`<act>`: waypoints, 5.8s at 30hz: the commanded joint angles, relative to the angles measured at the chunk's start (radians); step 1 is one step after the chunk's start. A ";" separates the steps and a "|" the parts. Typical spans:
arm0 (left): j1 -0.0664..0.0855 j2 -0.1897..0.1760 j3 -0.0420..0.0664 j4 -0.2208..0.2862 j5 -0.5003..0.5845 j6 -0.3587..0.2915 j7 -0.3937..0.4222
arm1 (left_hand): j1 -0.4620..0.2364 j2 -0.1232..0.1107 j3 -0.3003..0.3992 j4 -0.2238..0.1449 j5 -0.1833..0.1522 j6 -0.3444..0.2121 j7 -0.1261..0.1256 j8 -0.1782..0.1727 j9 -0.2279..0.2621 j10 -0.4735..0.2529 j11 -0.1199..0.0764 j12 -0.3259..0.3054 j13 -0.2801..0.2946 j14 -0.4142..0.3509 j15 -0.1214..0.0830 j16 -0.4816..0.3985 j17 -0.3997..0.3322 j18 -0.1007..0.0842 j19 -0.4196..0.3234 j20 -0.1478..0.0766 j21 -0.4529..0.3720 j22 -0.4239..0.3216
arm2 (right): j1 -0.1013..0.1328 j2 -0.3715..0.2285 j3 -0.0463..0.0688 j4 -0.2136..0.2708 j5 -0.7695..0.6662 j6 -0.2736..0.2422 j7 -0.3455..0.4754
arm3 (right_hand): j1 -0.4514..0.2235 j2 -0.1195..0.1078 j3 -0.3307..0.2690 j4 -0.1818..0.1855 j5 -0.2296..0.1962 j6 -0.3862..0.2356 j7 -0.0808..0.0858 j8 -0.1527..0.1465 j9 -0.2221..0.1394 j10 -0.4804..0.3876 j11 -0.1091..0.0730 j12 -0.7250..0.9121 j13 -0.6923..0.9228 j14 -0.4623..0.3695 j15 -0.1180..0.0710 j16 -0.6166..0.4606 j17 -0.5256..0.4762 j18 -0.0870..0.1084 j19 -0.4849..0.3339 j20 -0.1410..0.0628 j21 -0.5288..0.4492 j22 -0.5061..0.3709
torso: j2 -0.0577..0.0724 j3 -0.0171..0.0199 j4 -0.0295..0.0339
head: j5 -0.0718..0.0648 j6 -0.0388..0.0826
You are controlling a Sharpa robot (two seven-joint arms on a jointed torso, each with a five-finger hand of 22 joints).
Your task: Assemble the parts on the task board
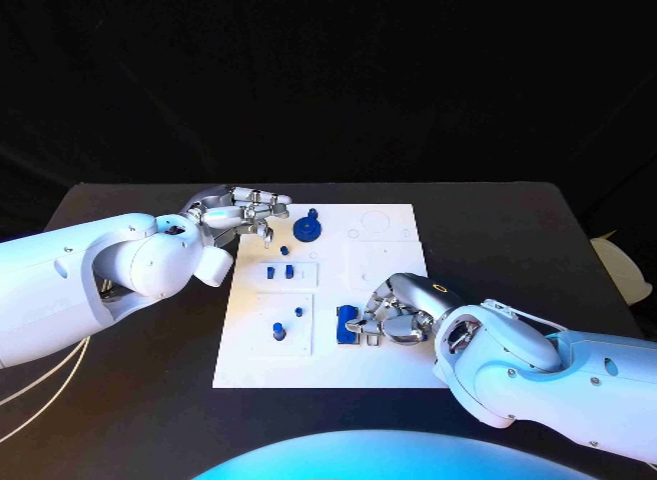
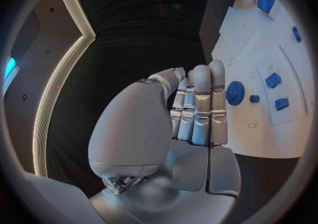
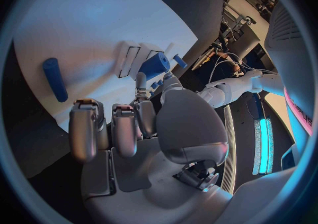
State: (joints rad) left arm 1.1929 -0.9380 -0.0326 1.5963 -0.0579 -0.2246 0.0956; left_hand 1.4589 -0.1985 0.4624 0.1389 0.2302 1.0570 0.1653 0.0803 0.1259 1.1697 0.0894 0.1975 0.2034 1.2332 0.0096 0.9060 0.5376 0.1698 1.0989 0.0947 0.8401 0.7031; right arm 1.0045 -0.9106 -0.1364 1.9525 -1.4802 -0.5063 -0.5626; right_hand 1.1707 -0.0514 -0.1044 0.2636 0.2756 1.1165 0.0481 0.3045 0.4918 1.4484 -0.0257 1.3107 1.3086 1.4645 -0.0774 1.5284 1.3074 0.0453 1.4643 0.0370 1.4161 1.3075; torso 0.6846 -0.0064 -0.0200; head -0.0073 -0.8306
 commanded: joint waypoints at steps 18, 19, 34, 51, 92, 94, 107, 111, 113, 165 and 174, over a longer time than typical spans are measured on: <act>0.000 0.002 0.000 0.002 0.004 0.019 -0.001 | 0.001 0.009 -0.005 0.002 0.001 -0.003 0.004 -0.001 -0.001 -0.007 0.002 0.007 0.002 -0.008 0.001 -0.003 -0.002 0.015 -0.004 0.004 -0.006 -0.002 | -0.002 0.016 0.000 -0.018 -0.035 0.048 0.003 | 0.044 0.000 -0.009 -0.010 0.008 0.003 -0.008 0.010 0.007 0.009 -0.004 0.016 0.063 0.091 -0.010 0.006 0.193 -0.016 0.051 -0.010 0.011 0.225 | 0.000 -0.0013 0.0009 | 0.000 -0.004; 0.000 0.002 0.000 0.002 0.004 0.019 -0.001 | 0.002 0.011 -0.004 0.002 0.001 -0.003 0.004 -0.001 -0.001 -0.007 0.002 0.008 0.002 -0.008 0.001 -0.003 -0.002 0.015 -0.004 0.005 -0.006 -0.002 | -0.002 0.017 0.000 -0.020 -0.038 0.047 0.000 | 0.048 0.002 -0.010 -0.010 0.008 0.004 -0.009 0.011 0.008 0.010 -0.004 0.016 0.063 0.091 -0.010 0.006 0.194 -0.016 0.052 -0.010 0.012 0.225 | 0.000 -0.0012 0.0008 | 0.000 -0.004; 0.000 0.000 0.000 0.002 0.004 0.020 -0.003 | 0.002 0.011 -0.004 0.002 0.001 -0.003 0.004 -0.001 -0.001 -0.007 0.002 0.008 0.002 -0.008 0.001 -0.003 -0.002 0.015 -0.004 0.005 -0.006 -0.002 | -0.002 0.001 0.000 -0.012 -0.087 0.019 -0.012 | 0.124 0.018 -0.004 -0.030 -0.003 0.006 -0.015 0.016 0.017 0.014 -0.010 0.021 0.070 0.092 -0.015 0.007 0.196 -0.017 0.054 -0.014 0.018 0.226 | 0.000 0.0003 0.0004 | 0.000 -0.006; 0.000 -0.001 0.000 0.002 0.004 0.022 -0.003 | 0.002 0.013 -0.003 0.001 0.001 -0.003 0.004 -0.001 -0.002 -0.009 0.002 0.009 0.002 -0.009 0.001 -0.003 -0.002 0.015 -0.004 0.005 -0.007 -0.002 | -0.002 -0.012 0.001 0.007 -0.084 0.020 0.011 | 0.128 0.012 -0.011 -0.024 -0.011 0.006 -0.014 0.017 0.020 0.017 -0.010 0.025 0.074 0.092 -0.015 0.008 0.196 -0.018 0.055 -0.015 0.021 0.227 | 0.000 -0.0001 0.0005 | 0.003 -0.011; 0.000 -0.002 0.000 0.003 0.004 0.022 -0.005 | 0.002 0.016 -0.003 0.002 0.001 -0.004 0.005 -0.001 -0.003 -0.011 0.002 0.010 0.002 -0.010 0.002 -0.003 -0.003 0.015 -0.004 0.005 -0.008 -0.003 | -0.002 0.019 0.000 -0.026 -0.094 0.020 -0.002 | 0.136 0.019 -0.013 -0.011 -0.033 0.012 -0.017 0.022 0.025 0.023 -0.012 0.034 0.083 0.092 -0.016 0.008 0.198 -0.019 0.056 -0.015 0.025 0.228 | 0.000 -0.0001 0.0006 | 0.008 -0.012; 0.000 -0.003 0.000 0.003 0.004 0.023 -0.005 | 0.002 0.016 -0.003 0.002 0.001 -0.004 0.005 -0.001 -0.003 -0.011 0.002 0.010 0.002 -0.010 0.002 -0.003 -0.003 0.015 -0.004 0.005 -0.008 -0.003 | -0.002 0.012 0.001 -0.019 -0.098 0.016 -0.001 | 0.136 0.019 -0.013 -0.011 -0.033 0.012 -0.017 0.022 0.025 0.023 -0.012 0.034 0.083 0.092 -0.016 0.008 0.198 -0.019 0.056 -0.015 0.025 0.228 | 0.000 -0.0001 0.0008 | 0.008 -0.012; 0.000 -0.006 0.000 0.005 0.004 0.023 -0.005 | 0.001 0.016 -0.003 0.002 0.001 -0.004 0.005 -0.001 -0.003 -0.012 0.003 0.011 0.003 -0.010 0.002 -0.002 -0.003 0.015 -0.004 0.005 -0.009 -0.003 | 0.046 -0.151 0.005 0.038 -0.087 0.018 0.017 | 0.155 0.005 -0.022 0.003 -0.035 -0.074 0.024 -0.051 -0.006 -0.004 0.021 -0.015 0.050 0.083 0.008 -0.012 0.162 -0.008 0.034 -0.001 -0.030 0.213 | -0.001 -0.0018 -0.0012 | -0.012 -0.004; 0.000 -0.006 0.000 0.005 0.004 0.024 -0.004 | 0.000 0.016 -0.004 0.002 0.001 -0.005 0.005 -0.001 -0.003 -0.013 0.003 0.012 0.003 -0.010 0.002 -0.002 -0.003 0.015 -0.004 0.005 -0.009 -0.003 | 0.057 -0.215 0.004 0.048 -0.101 0.032 0.016 | 0.157 0.004 -0.024 0.006 -0.037 -0.076 0.029 -0.062 -0.012 -0.005 0.025 -0.017 0.049 0.084 0.012 -0.011 0.165 -0.009 0.035 0.004 -0.028 0.214 | -0.002 -0.0013 -0.0025 | -0.025 -0.001; 0.000 -0.006 0.000 0.005 0.004 0.024 -0.003 | 0.000 0.016 -0.004 0.002 0.001 -0.005 0.005 -0.001 -0.003 -0.013 0.003 0.012 0.003 -0.010 0.002 -0.002 -0.003 0.015 -0.004 0.005 -0.009 -0.003 | 0.058 -0.241 0.002 0.051 -0.113 0.037 0.014 | 0.158 0.005 -0.024 0.007 -0.038 -0.073 0.029 -0.063 -0.014 -0.004 0.025 -0.015 0.051 0.085 0.013 -0.009 0.168 -0.010 0.036 0.005 -0.024 0.215 | -0.002 -0.0001 -0.0037 | -0.031 -0.001; 0.000 -0.014 -0.002 0.007 0.004 0.034 -0.012 | -0.002 0.016 -0.005 0.004 0.001 -0.005 0.005 0.000 -0.004 -0.014 0.003 0.013 0.003 -0.010 0.002 -0.002 -0.004 0.015 -0.004 0.005 -0.010 -0.004 | -0.045 -0.141 -0.007 -0.053 -0.261 0.143 -0.023 | 0.248 0.022 -0.010 -0.020 -0.014 0.018 0.002 -0.087 -0.035 0.001 0.003 -0.021 0.052 0.086 -0.003 -0.007 0.174 -0.010 0.039 -0.004 -0.018 0.217 | -0.004 -0.0006 -0.0075 | -0.020 -0.015; 0.000 -0.015 -0.002 0.008 0.003 0.035 -0.015 | -0.001 0.017 -0.004 0.003 0.001 -0.006 0.005 0.000 -0.004 -0.015 0.003 0.015 0.003 -0.011 0.002 -0.002 -0.004 0.015 -0.004 0.006 -0.011 -0.004 | -0.046 -0.132 -0.007 -0.051 -0.310 0.190 -0.024 | 0.270 0.001 -0.001 -0.032 -0.071 0.020 0.005 -0.096 -0.040 -0.005 0.006 -0.031 0.046 0.085 -0.002 -0.010 0.169 -0.009 0.036 -0.004 -0.027 0.215 | -0.005 -0.0008 -0.0082 | -0.020 -0.019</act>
State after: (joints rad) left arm 1.1925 -0.9533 -0.0351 1.6007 -0.0579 -0.2083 0.0799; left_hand 1.4589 -0.1907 0.4624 0.1389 0.2302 1.0546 0.1676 0.0803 0.1234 1.1604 0.0918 0.2055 0.2052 1.2298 0.0129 0.9060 0.5350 0.1692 1.0989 0.0947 0.8325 0.7003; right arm 0.9684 -1.0454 -0.1347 1.9074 -1.7501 -0.4118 -0.5729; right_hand 1.4351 -0.0479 -0.1059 0.2372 0.2067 1.1319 0.0508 0.2143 0.4533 1.4446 -0.0153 1.2837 1.4546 1.4626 -0.0750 1.5184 1.3075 0.0454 1.4647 0.0377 1.3920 1.3073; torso 0.6798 -0.0072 -0.0278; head -0.0266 -0.8481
